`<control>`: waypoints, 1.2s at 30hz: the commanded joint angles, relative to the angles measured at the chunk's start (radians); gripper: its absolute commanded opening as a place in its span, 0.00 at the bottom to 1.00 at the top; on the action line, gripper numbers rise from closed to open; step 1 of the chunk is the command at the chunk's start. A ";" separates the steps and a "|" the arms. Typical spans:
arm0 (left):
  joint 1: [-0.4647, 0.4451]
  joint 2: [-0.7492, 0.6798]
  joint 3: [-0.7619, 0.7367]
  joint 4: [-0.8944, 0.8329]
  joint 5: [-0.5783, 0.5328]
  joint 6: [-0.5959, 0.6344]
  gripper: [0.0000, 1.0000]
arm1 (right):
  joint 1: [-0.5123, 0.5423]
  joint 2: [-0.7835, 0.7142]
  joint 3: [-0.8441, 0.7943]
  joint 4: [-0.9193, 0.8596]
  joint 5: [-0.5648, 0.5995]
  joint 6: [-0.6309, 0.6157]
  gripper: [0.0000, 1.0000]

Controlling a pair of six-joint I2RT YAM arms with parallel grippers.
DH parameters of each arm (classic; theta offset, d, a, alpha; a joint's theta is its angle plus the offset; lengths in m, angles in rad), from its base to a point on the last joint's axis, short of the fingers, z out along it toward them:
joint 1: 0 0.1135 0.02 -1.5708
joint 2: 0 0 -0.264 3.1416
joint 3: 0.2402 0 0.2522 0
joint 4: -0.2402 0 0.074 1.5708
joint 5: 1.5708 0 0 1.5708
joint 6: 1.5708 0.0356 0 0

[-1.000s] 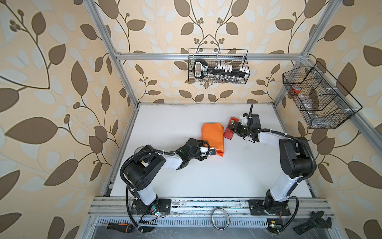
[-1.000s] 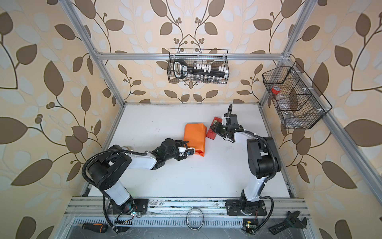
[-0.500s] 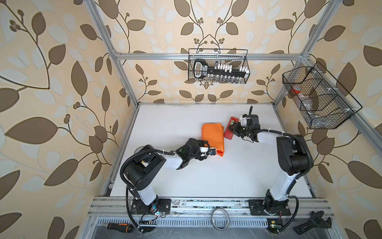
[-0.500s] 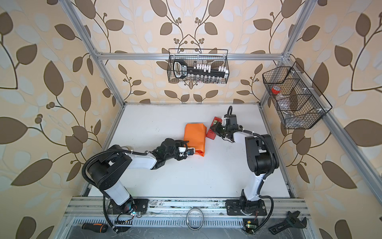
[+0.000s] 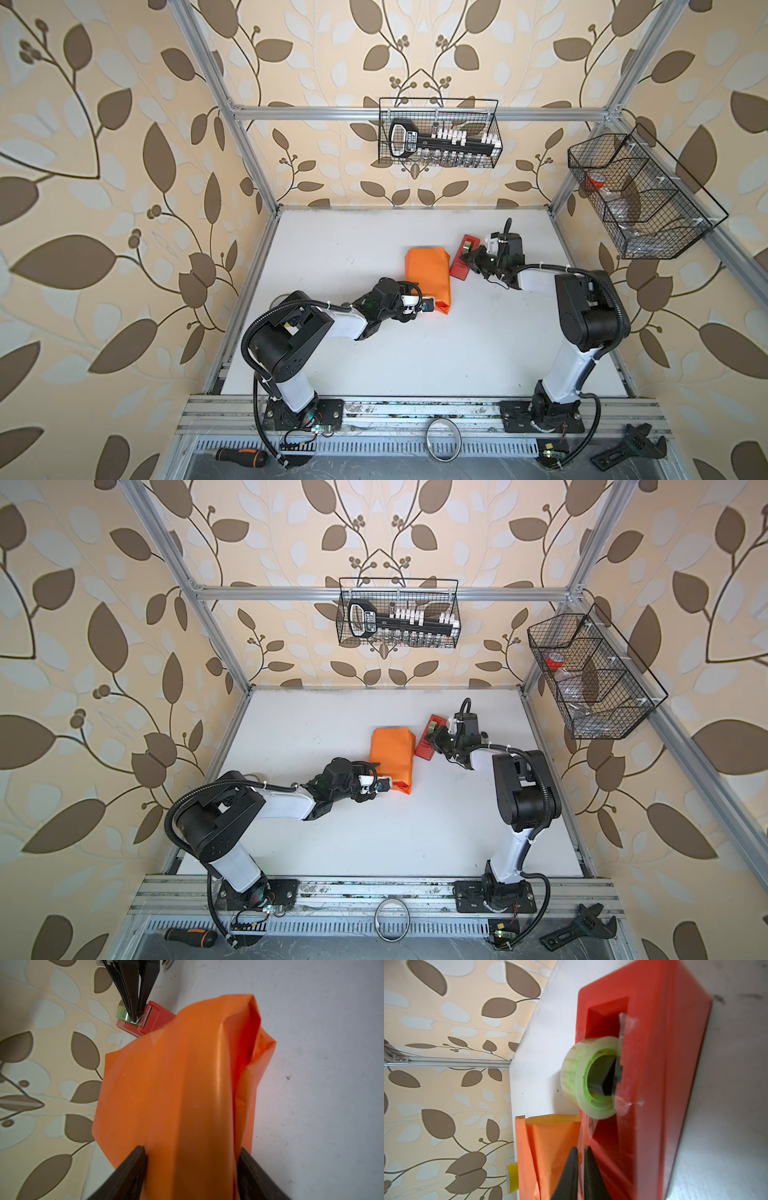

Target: Wrap the gift box in paper

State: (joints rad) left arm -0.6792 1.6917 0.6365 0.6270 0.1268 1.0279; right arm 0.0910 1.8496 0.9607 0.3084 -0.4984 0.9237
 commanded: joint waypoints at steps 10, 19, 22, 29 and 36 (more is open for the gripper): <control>0.014 0.036 -0.006 -0.162 -0.018 0.056 0.67 | -0.008 0.033 -0.041 0.143 -0.047 0.131 0.00; 0.014 0.037 -0.006 -0.164 -0.019 0.055 0.67 | -0.016 -0.008 -0.052 0.264 -0.091 0.242 0.00; 0.014 0.037 -0.005 -0.164 -0.020 0.055 0.67 | -0.016 -0.021 -0.055 0.288 -0.109 0.271 0.00; 0.014 0.037 -0.005 -0.162 -0.023 0.055 0.67 | -0.015 -0.055 -0.080 0.311 -0.127 0.296 0.00; 0.015 0.040 -0.002 -0.165 -0.025 0.054 0.67 | -0.001 -0.110 -0.138 0.334 -0.141 0.305 0.00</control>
State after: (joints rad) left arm -0.6792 1.6920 0.6411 0.6201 0.1246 1.0275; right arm 0.0738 1.7847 0.8467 0.5873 -0.5884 1.1969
